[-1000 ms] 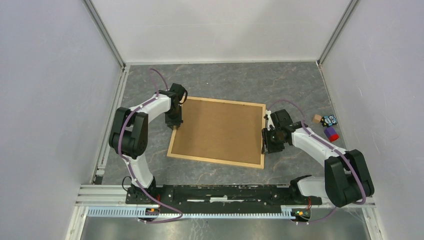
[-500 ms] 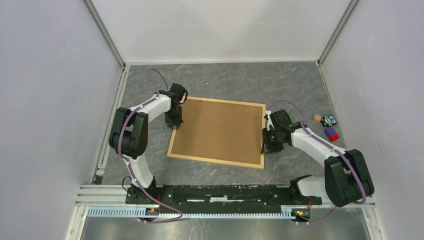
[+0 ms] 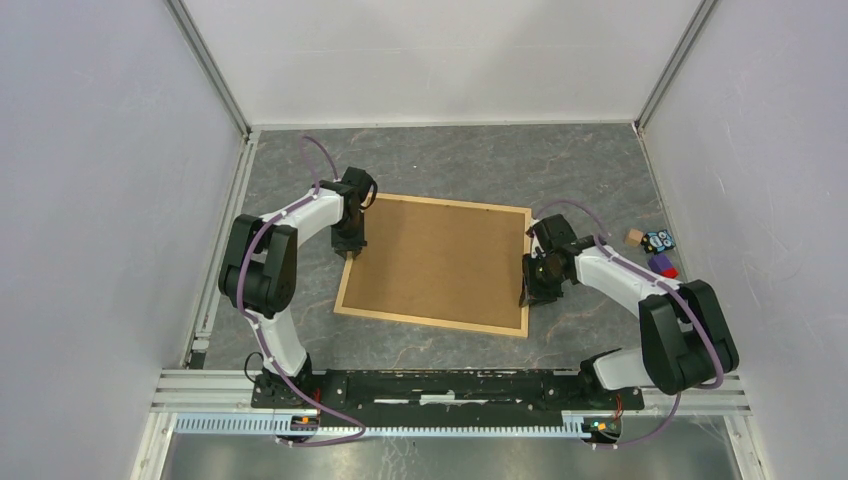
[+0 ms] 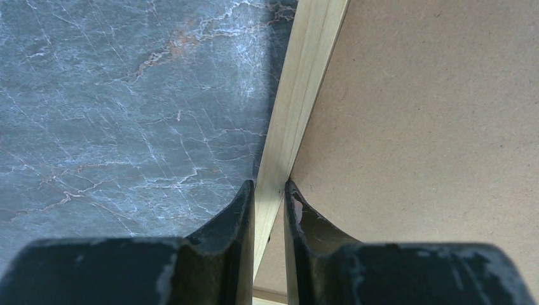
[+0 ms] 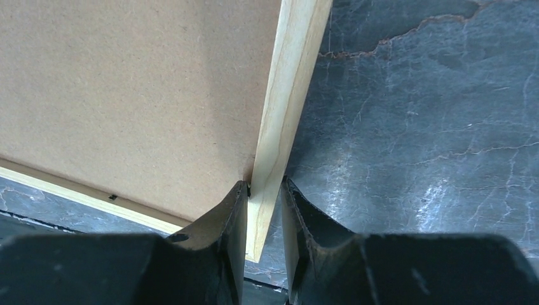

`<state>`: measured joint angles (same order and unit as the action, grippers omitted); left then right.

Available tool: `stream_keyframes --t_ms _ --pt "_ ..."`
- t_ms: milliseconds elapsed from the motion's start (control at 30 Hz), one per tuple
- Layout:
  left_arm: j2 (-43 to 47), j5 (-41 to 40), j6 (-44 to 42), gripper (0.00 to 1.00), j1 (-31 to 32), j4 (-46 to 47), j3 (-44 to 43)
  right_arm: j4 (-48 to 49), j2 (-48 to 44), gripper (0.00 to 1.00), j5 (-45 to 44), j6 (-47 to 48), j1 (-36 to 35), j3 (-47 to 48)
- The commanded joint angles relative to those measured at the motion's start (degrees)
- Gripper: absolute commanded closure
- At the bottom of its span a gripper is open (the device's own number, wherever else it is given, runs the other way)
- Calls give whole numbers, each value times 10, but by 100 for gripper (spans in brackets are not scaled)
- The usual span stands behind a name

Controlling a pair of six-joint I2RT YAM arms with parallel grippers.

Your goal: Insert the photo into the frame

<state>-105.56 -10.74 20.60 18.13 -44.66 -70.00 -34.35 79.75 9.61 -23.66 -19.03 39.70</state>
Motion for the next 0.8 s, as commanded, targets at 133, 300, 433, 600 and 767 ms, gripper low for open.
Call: stream_keyframes --t_ms 133,300,433,600,767 --pt "-22 4 23 98 8 -28 31 5 8 63 -46 32 -12 11" --pt "-17 3 47 98 8 -45 41 -62 -30 51 -55 59 -12 69" --pt "11 33 112 98 7 -30 100 -91 -35 52 -78 82 -12 84" --pt "66 58 190 98 14 -1 168 -90 -22 56 -77 99 -11 88" --pt "80 49 188 98 22 10 184 -111 -8 58 -142 127 -12 105"
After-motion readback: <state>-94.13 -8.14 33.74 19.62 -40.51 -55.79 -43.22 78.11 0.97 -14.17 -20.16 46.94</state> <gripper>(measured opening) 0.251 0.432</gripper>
